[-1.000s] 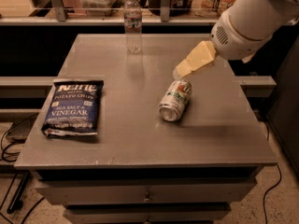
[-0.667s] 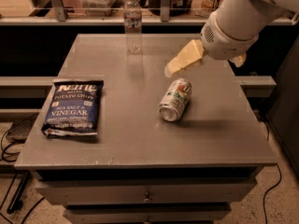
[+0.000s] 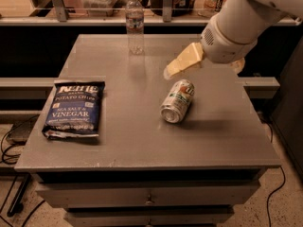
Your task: Place 7up can upright
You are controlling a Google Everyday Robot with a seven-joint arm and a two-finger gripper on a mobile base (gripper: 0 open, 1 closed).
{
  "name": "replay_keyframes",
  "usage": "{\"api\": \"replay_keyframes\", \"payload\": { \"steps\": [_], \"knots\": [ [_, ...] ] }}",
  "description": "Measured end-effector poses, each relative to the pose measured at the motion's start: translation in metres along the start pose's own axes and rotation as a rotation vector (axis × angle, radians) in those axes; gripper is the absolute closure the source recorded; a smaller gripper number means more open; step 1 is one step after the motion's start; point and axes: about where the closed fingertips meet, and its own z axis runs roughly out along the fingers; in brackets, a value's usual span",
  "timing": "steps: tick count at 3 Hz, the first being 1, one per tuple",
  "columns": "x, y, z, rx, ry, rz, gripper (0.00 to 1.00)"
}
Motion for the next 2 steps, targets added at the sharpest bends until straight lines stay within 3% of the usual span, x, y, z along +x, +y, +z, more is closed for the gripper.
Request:
{"api": "replay_keyframes", "payload": {
  "steps": [2],
  "knots": [
    [0.003,0.018,0.038,-0.092,0.102,0.071,0.00]
  ]
}}
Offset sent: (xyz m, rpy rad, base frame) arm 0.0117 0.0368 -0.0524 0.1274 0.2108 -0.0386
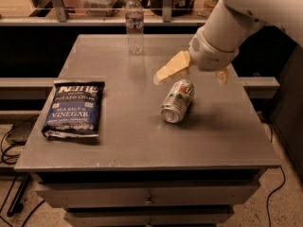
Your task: Place 7up can upright
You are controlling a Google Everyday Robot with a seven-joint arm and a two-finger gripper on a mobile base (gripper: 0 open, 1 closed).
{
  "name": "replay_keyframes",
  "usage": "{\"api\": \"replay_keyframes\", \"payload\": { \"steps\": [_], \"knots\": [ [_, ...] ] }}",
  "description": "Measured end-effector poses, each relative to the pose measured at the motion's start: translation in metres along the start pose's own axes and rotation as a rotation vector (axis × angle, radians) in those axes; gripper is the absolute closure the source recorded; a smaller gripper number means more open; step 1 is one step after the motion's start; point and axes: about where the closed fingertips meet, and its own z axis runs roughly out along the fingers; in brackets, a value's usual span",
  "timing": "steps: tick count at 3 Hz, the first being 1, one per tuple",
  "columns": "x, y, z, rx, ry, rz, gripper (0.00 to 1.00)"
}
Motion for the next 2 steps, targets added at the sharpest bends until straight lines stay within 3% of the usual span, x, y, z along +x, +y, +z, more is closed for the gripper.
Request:
{"api": "replay_keyframes", "payload": {
  "steps": [1,2],
  "knots": [
    [-0.003,0.006,0.018,-0.024,0.040,0.035,0.00],
    [-0.006,0.010,0.037,-0.037,0.081,0.070,0.18]
  ]
}}
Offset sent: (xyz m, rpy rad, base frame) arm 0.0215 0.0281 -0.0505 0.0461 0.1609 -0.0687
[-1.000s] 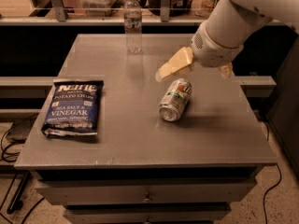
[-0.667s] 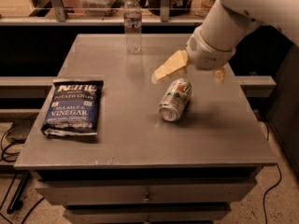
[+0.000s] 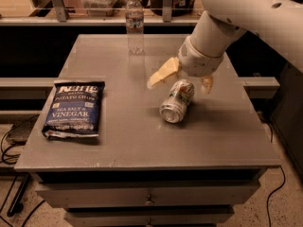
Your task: Place 7up can upright
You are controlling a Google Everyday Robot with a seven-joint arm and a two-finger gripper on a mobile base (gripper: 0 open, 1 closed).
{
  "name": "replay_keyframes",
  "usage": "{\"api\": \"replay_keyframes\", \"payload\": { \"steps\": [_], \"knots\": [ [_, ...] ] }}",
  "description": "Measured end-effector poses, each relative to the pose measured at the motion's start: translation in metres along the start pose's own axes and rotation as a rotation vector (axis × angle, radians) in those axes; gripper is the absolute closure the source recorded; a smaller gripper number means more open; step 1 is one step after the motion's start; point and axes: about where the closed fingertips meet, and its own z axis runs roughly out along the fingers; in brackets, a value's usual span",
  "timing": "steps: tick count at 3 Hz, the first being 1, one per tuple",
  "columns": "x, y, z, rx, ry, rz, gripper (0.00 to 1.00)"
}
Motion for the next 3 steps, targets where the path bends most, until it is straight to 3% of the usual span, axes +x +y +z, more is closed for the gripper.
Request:
{"api": "replay_keyframes", "payload": {
  "steps": [3],
  "knots": [
    [-0.0063,0.0105,0.0033,0.044,-0.014,-0.004,0.87]
  ]
}}
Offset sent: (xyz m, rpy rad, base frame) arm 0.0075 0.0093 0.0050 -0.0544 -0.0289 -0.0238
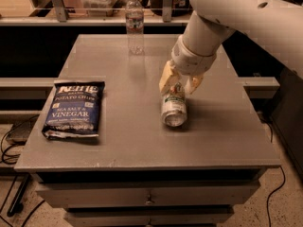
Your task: Place 7up can upright
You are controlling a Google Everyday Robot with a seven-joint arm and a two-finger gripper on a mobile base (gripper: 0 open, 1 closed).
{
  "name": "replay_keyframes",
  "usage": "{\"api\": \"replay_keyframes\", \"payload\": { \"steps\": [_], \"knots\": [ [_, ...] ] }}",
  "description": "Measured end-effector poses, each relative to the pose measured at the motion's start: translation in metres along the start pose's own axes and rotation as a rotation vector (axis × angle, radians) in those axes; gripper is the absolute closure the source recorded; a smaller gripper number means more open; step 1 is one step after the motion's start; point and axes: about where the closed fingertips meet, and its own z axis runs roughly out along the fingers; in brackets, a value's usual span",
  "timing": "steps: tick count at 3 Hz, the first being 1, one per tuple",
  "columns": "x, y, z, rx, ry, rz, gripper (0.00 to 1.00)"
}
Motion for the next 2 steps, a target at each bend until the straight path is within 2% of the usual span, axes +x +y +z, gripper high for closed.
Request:
{"api": "replay_keyframes", "payload": {
  "steps": [1,2],
  "knots": [
    [0.000,0.007,-0.007,-0.035,-0.044,-0.045,1.00],
    [-0.003,0.018,-0.031,-0.074,-0.148,-0.157,1.00]
  ]
}}
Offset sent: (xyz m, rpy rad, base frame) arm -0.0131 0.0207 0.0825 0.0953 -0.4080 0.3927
